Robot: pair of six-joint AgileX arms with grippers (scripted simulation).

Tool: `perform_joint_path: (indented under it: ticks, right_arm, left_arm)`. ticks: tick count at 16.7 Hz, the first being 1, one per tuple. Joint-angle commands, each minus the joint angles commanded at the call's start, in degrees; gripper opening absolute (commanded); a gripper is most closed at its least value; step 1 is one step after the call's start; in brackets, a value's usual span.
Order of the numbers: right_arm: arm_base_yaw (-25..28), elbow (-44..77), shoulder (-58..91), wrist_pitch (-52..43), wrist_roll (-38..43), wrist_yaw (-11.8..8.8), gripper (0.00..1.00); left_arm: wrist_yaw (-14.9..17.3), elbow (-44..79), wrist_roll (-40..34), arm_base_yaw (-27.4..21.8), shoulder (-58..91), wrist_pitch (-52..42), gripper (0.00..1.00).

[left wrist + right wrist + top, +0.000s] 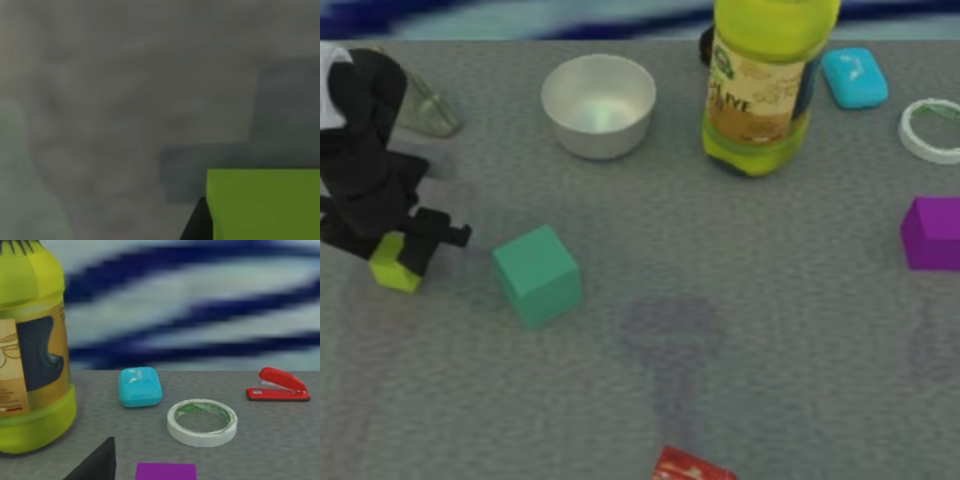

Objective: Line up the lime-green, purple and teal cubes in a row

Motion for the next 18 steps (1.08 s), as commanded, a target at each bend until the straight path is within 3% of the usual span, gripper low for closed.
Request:
perform_joint_path:
  ticks: [7, 12, 15, 18]
  right_arm:
    - [0.0, 0.0, 0.0, 0.0, 0.0, 0.0, 1.00]
    - [0.0, 0.0, 0.0, 0.0, 0.0, 0.0, 1.00]
    - [0.0, 0.0, 0.0, 0.0, 0.0, 0.0, 1.00]
    - [0.0, 0.0, 0.0, 0.0, 0.0, 0.0, 1.00]
  left_arm:
    - [-0.1, 7.4, -0.2, 1.0, -4.9, -12.6, 0.00]
    - [-0.1, 7.7, -0.2, 0.6, -5.0, -13.1, 0.00]
    - [-0.2, 10.2, -3.9, -2.8, -3.4, -14.3, 0.00]
    - [-0.5, 15.3, -12.8, -10.0, -0.2, -16.8, 0.00]
